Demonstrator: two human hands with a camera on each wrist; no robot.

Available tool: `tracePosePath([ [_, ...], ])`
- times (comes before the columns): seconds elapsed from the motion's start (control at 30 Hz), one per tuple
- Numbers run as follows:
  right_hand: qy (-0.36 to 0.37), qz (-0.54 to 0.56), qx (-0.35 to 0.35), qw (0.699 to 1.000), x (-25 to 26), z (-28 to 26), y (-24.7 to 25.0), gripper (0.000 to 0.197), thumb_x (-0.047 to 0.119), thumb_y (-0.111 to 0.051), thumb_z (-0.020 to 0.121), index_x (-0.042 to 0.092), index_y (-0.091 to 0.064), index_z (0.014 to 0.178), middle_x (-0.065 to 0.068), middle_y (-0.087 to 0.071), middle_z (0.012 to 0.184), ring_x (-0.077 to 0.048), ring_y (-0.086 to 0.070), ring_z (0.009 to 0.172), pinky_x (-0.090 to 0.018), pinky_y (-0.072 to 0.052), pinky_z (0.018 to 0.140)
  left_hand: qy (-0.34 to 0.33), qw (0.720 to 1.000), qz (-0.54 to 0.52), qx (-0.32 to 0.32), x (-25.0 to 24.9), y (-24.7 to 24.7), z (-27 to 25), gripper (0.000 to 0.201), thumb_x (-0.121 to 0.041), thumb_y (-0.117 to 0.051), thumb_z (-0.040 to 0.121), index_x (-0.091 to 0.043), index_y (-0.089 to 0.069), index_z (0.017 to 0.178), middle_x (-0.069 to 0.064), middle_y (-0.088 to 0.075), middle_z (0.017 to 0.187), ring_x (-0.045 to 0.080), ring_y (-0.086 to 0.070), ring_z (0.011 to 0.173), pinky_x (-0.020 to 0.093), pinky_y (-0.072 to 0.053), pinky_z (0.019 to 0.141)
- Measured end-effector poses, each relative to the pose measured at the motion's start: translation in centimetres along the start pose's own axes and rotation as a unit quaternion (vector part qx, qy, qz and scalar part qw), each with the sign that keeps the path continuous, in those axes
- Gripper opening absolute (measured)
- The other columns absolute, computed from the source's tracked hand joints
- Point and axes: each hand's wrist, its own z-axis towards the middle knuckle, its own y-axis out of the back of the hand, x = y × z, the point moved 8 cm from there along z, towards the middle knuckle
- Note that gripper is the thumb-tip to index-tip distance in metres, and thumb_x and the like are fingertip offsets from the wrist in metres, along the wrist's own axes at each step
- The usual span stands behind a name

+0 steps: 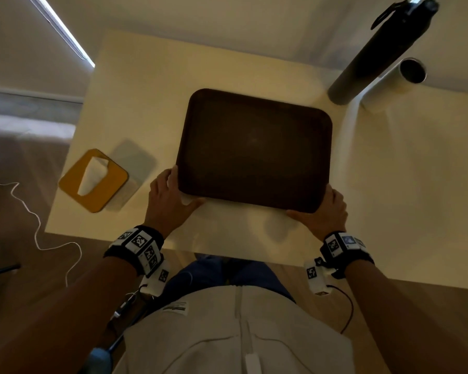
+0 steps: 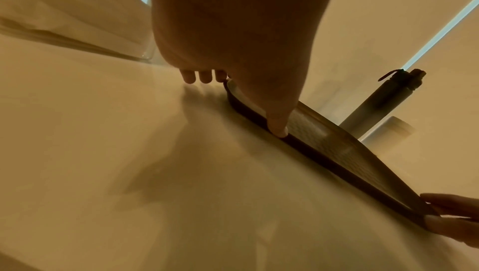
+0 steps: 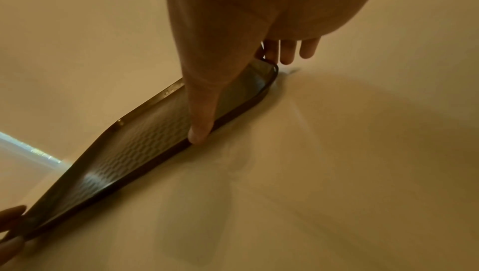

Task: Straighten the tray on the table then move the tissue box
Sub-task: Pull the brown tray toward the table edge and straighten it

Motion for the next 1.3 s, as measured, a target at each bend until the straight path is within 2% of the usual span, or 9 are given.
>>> tracePosePath([
  [0.13,0.006,0.002,-0.005,1.000,-0.2,0.3,-0.2,0.127,0.055,-0.096,0.080,0.013,-0.019,0.172,-0.022,-0.026,0.174,-0.046,-0.028,0.160,-0.064,-0.025,0.137,0.014,1.000,0.007,0.001,0.1,0.1,0.6,0.109,-0.070,-0.070,0.074,-0.014,-0.024,0.154,0.017,-0.037,0.147,0.039,-0.035,0.134,0.051,-0.032,0.110],
  [0.33,0.020,0.001,0.001,1.000,0.7,1.6,-0.2,0.127,0.055,-0.094,0.082,0.013,-0.017,0.172,-0.022,-0.024,0.174,-0.047,-0.026,0.160,-0.063,-0.023,0.137,0.027,0.999,0.012,0.023,-0.2,0.6,1.7,0.108,-0.066,-0.072,0.075,-0.013,-0.022,0.155,0.018,-0.033,0.149,0.040,-0.027,0.137,0.052,-0.029,0.113],
  [0.53,0.036,-0.017,0.011,0.999,3.9,5.2,0.9,0.128,0.059,-0.092,0.083,0.014,-0.013,0.174,-0.022,-0.020,0.177,-0.048,-0.025,0.162,-0.063,-0.025,0.138,0.043,0.998,0.027,0.029,-0.7,1.9,4.8,0.106,-0.062,-0.072,0.077,-0.010,-0.022,0.155,0.020,-0.032,0.152,0.042,-0.023,0.140,0.050,-0.025,0.116],
  [0.77,0.039,-0.005,0.012,0.999,7.8,9.5,2.0,0.132,0.055,-0.096,0.079,0.014,-0.014,0.173,-0.022,-0.021,0.176,-0.048,-0.026,0.162,-0.065,-0.025,0.137,0.088,0.995,0.009,0.039,-0.7,2.9,9.1,0.105,-0.059,-0.072,0.079,-0.012,-0.019,0.156,0.018,-0.029,0.154,0.040,-0.022,0.142,0.050,-0.024,0.117],
  [0.97,0.023,0.028,0.005,0.999,8.3,9.9,1.5,0.131,0.051,-0.097,0.081,0.014,-0.011,0.174,-0.021,-0.016,0.178,-0.048,-0.023,0.163,-0.065,-0.023,0.138,0.117,0.990,-0.025,0.072,-1.1,3.4,12.5,0.102,-0.049,-0.076,0.077,-0.018,-0.020,0.155,0.013,-0.027,0.153,0.037,-0.019,0.142,0.049,-0.026,0.116],
  [1.1,0.015,0.032,0.000,0.999,8.0,10.0,1.7,0.130,0.050,-0.096,0.082,0.014,-0.011,0.174,-0.021,-0.015,0.179,-0.047,-0.021,0.164,-0.066,-0.022,0.138,0.113,0.990,-0.021,0.081,-1.4,3.6,13.3,0.105,-0.050,-0.076,0.078,-0.013,-0.018,0.157,0.013,-0.026,0.155,0.035,-0.017,0.144,0.049,-0.025,0.118],
  [1.3,0.014,0.041,0.001,0.999,8.1,10.2,1.7,0.130,0.050,-0.096,0.082,0.016,-0.011,0.174,-0.020,-0.015,0.179,-0.047,-0.021,0.165,-0.066,-0.021,0.139,0.114,0.990,-0.020,0.077,-1.5,3.7,13.2,0.105,-0.051,-0.077,0.077,-0.014,-0.018,0.156,0.014,-0.027,0.155,0.036,-0.019,0.144,0.049,-0.025,0.117],
])
